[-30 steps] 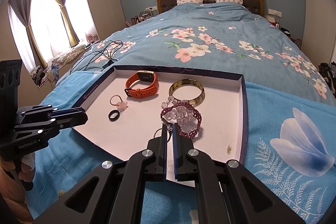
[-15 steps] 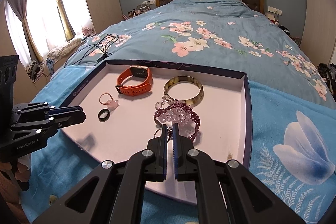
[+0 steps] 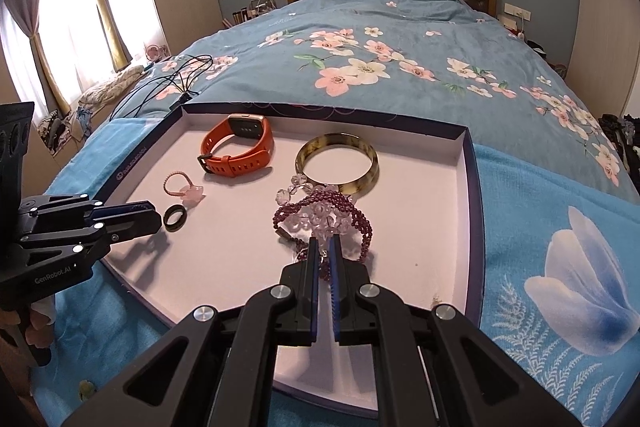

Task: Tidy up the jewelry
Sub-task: 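Carry the silver ring and green-bead hair tie over the tray with both tools, then open both tools to drop the ring and hair tie into the tray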

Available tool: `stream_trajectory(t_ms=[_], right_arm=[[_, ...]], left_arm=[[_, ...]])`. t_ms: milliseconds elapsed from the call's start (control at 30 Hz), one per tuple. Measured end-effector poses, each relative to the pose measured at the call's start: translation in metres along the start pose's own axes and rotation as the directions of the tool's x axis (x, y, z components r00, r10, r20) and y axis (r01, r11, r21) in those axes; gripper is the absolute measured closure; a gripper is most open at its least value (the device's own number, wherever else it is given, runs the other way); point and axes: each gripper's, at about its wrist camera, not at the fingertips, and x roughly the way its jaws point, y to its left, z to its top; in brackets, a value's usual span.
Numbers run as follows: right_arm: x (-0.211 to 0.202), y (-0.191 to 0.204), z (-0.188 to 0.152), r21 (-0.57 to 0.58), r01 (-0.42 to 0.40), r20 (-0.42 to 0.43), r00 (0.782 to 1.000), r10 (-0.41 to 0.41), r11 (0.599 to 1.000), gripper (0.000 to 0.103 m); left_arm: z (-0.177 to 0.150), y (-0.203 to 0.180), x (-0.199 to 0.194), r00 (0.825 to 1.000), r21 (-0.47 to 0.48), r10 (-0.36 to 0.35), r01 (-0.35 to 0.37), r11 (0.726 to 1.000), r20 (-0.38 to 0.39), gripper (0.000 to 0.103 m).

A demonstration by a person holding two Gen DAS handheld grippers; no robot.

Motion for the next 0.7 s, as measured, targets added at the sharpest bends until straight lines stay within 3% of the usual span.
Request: stream_trajectory(t_ms=[200, 400, 533, 700], right_arm=[[-0.010, -0.002, -0.002, 0.013, 0.000, 0.024, 1.000, -0.001, 1.000, 0.096], [-0.047, 0.001, -0.014, 0.021, -0.033, 0.080, 0.996, 0.031, 0.999, 0.077], [-0.072, 0.016, -0.039, -0.028, -0.079, 0.078, 0.994, 0.081, 0.997, 0.074], [-0.093, 0.036, -0.075, -0.100, -0.127, 0.042, 0.990, 0.132, 0.987, 0.070]], left_arm=[[0.001, 0.003, -0.005, 1.000, -0.014, -0.004, 0.004, 1.000, 0.016, 0.087], [-0.005, -0.004, -0.038, 0.996, 0.017, -0.006, 0.005, 1.000, 0.089, 0.074], [-0.021, -0.008, -0.068, 0.992, 0.041, -0.046, 0.041, 0.998, 0.116, 0.062], [-0.059, -0.018, -0.094, 0.991, 0.096, -0.078, 0.067, 0.993, 0.111, 0.059]])
